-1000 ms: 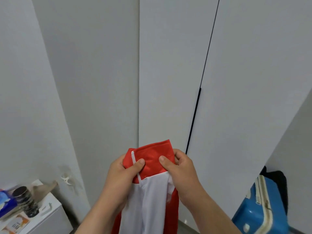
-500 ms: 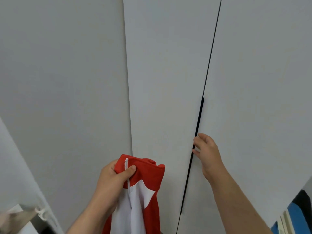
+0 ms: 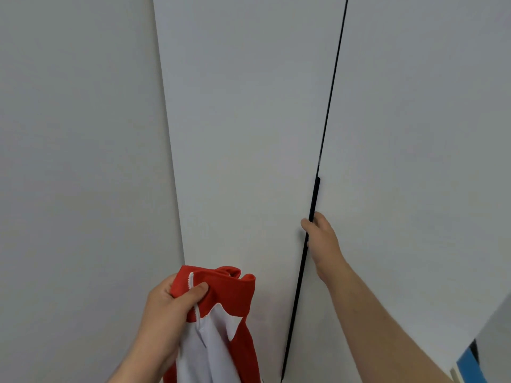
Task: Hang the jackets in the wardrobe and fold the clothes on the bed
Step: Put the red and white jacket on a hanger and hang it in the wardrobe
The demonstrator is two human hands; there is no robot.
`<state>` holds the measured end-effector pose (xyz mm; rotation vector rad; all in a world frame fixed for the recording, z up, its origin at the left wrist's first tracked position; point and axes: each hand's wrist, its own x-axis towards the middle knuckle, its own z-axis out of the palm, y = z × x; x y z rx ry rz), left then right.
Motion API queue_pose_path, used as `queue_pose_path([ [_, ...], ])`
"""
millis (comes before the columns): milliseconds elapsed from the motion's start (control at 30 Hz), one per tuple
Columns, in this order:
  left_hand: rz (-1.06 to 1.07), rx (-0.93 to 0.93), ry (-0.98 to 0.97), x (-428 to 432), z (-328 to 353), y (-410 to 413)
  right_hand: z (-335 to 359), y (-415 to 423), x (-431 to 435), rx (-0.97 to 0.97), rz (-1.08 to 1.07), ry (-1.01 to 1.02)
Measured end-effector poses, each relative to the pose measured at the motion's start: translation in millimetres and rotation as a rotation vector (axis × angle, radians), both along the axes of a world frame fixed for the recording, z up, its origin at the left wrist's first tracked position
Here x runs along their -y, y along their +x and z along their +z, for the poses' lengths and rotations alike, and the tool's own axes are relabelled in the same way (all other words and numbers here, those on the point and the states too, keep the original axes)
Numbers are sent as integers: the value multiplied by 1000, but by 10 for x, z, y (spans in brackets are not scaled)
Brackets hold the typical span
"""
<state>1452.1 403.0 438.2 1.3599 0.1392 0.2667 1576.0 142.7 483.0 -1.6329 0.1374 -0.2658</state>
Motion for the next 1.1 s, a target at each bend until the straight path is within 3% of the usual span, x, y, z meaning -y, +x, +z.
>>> queue_pose_path([
  [267, -99, -91, -25, -312, -88, 328, 19, -176, -185, 1, -221, -30],
  [600, -283, -187, 43, -169, -272, 254, -212, -1008, -347, 83, -492, -177],
  [1100, -384, -73, 109, 407, -47, -740, -167, -2457, -13, 62, -505, -256],
])
